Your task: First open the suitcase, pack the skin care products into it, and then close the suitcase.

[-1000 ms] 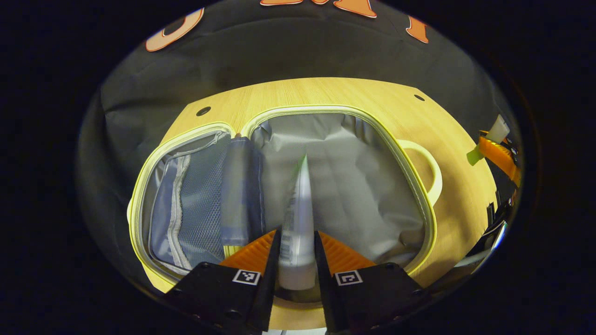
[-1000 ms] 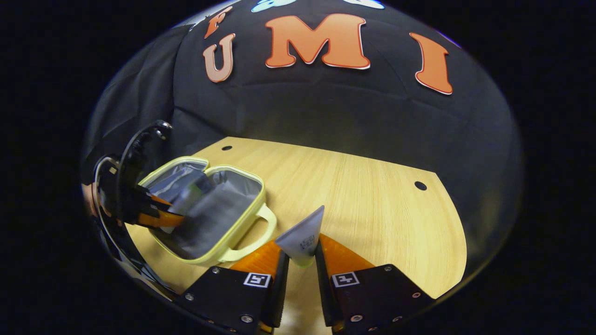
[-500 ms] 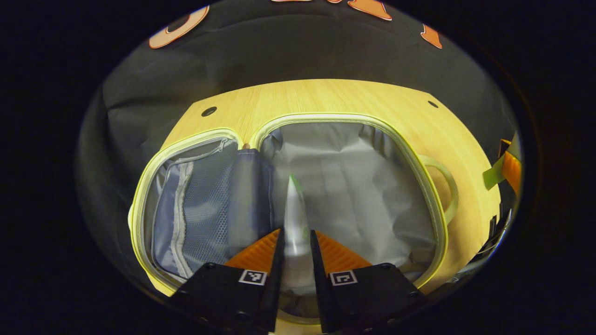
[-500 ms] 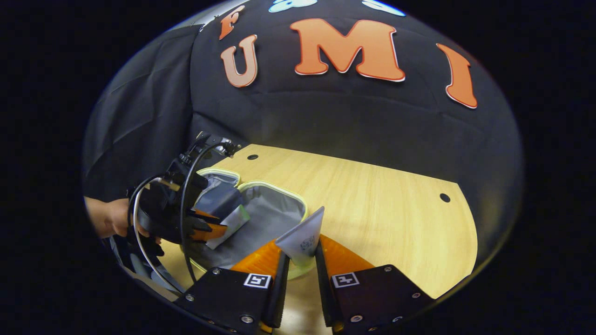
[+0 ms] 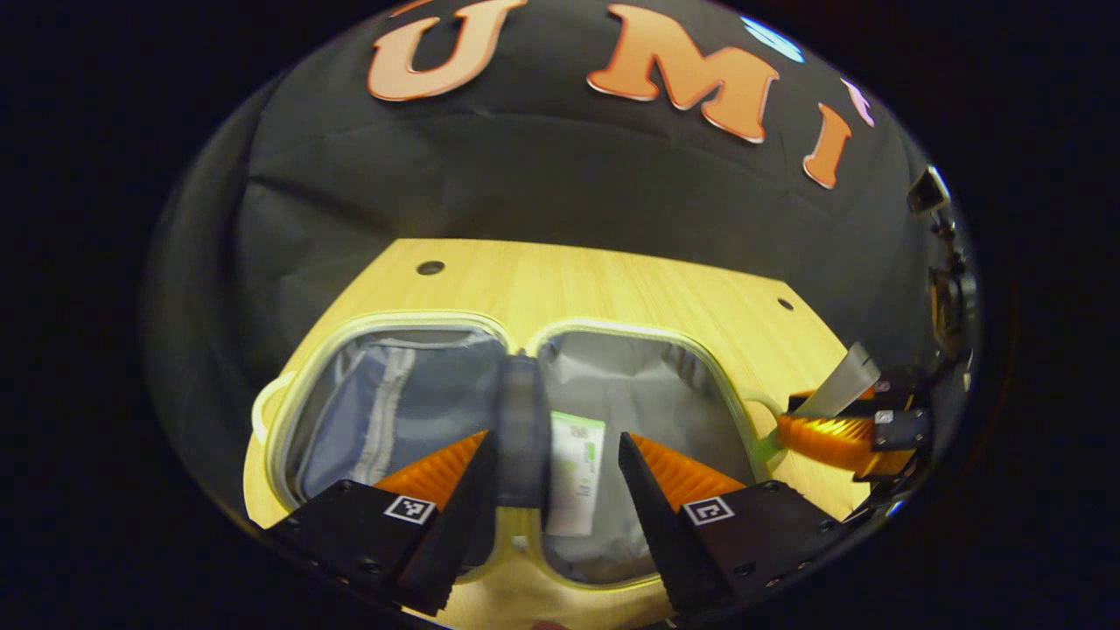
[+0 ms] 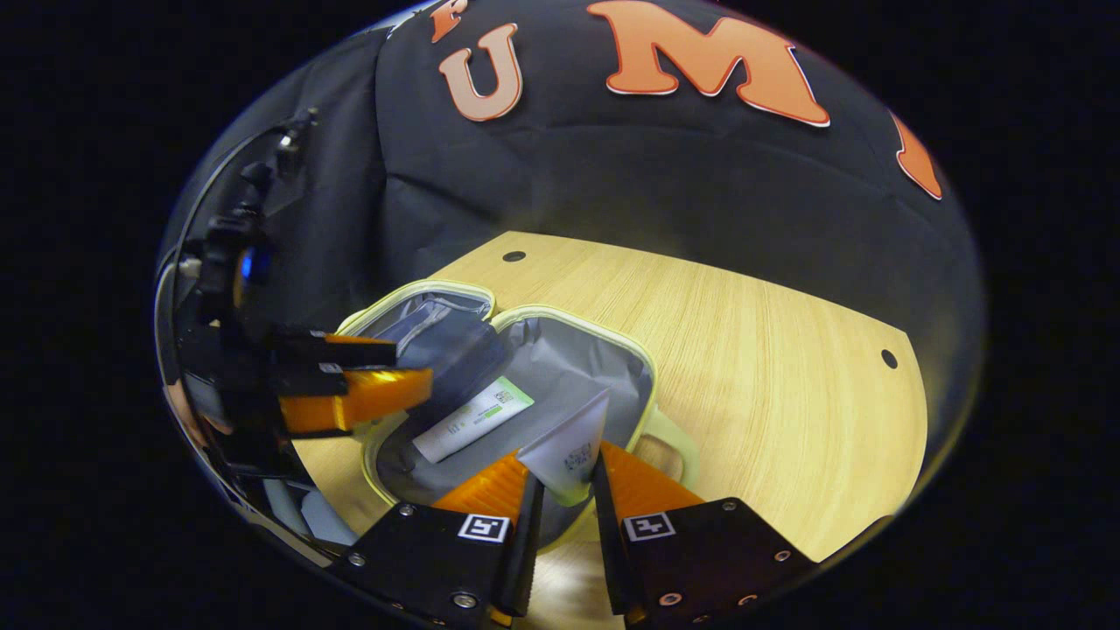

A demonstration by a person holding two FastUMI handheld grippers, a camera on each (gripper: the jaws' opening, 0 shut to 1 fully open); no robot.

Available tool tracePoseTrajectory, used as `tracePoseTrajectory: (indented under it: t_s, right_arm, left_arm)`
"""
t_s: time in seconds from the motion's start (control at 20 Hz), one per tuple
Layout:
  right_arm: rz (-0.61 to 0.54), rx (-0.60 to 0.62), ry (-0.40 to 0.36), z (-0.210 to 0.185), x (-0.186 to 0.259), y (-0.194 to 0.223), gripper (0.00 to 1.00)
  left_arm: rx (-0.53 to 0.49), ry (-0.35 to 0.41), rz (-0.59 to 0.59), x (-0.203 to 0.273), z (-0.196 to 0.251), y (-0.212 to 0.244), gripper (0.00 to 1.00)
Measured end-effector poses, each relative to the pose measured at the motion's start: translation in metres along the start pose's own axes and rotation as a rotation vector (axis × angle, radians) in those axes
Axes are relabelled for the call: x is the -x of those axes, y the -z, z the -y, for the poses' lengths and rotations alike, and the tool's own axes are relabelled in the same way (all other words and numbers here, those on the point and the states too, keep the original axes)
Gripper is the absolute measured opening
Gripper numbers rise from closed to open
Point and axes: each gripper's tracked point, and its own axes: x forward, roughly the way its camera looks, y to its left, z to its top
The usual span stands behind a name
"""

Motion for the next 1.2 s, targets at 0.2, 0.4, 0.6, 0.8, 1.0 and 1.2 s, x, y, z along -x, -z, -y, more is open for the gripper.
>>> tracePoseTrajectory:
  t_s: [0.2, 0.4, 0.6, 0.8, 1.0, 1.2]
  right_arm:
    - [-0.111, -0.021, -0.003, -0.008, -0.031, 0.021, 0.34]
    - [-0.207, -0.038, 0.015, -0.008, -0.051, 0.037, 0.34]
    - [-0.297, -0.079, 0.047, -0.01, -0.073, 0.053, 0.34]
    - [-0.303, -0.129, 0.07, -0.006, -0.085, 0.048, 0.34]
    - [-0.278, -0.135, 0.072, -0.007, -0.082, 0.041, 0.42]
    - [-0.194, -0.142, 0.11, 0.001, -0.069, 0.021, 0.6]
  left_arm:
    - [0.051, -0.105, 0.099, 0.029, -0.06, -0.023, 0.95]
    - [0.084, -0.218, 0.104, 0.045, -0.137, -0.018, 0.98]
    - [0.147, -0.291, 0.09, 0.055, -0.193, -0.01, 0.98]
    - [0.233, -0.327, 0.081, 0.048, -0.235, 0.003, 0.98]
    - [0.35, -0.339, 0.067, 0.034, -0.267, 0.013, 0.98]
    - [0.441, -0.302, 0.02, 0.023, -0.291, 0.026, 0.98]
